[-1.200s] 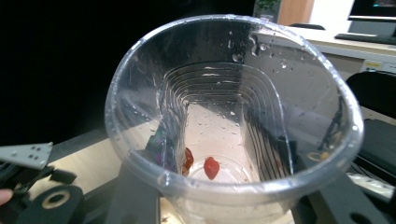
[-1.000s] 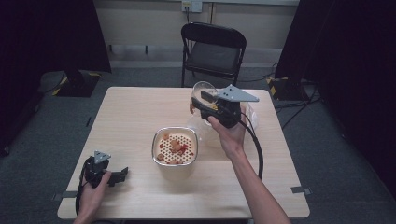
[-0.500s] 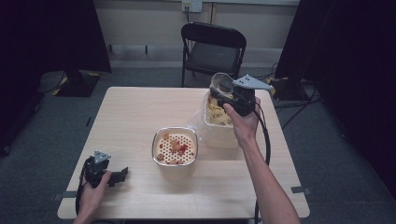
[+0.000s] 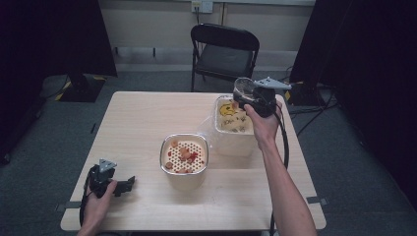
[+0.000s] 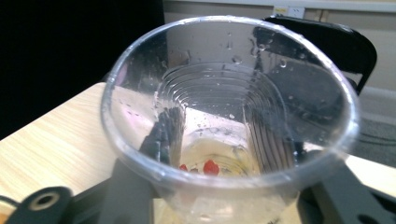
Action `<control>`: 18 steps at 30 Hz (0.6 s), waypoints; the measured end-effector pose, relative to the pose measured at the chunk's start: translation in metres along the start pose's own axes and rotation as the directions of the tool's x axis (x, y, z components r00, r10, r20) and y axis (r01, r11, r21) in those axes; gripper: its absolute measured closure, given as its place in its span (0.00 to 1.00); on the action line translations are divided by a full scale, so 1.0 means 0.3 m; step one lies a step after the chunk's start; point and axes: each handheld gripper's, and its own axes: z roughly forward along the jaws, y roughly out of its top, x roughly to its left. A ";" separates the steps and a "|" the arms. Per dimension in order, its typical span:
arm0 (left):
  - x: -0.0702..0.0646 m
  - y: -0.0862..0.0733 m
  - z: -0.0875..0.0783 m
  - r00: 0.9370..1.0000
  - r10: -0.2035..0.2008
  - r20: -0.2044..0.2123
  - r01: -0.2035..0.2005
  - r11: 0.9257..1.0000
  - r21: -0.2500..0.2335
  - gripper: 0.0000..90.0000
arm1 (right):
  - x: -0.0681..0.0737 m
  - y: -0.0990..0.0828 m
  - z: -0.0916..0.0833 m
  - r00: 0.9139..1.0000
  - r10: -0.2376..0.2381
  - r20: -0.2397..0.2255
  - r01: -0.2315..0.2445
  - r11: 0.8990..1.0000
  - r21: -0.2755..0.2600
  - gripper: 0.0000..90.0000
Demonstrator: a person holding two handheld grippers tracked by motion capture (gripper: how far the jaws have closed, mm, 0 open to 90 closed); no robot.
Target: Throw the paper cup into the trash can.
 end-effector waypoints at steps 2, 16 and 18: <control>0.000 0.000 0.000 1.000 -0.001 0.000 0.001 1.000 -0.001 0.00 | -0.011 -0.003 0.007 1.000 0.006 0.006 -0.006 1.000 0.011 0.48; 0.000 0.000 0.000 1.000 0.000 0.000 0.000 1.000 0.000 0.00 | -0.026 -0.010 0.008 0.999 0.037 0.012 -0.037 0.999 0.034 0.17; 0.000 0.000 0.000 1.000 -0.001 0.000 0.001 1.000 -0.001 0.00 | -0.024 -0.013 -0.003 0.999 0.036 -0.002 -0.036 0.999 0.030 0.17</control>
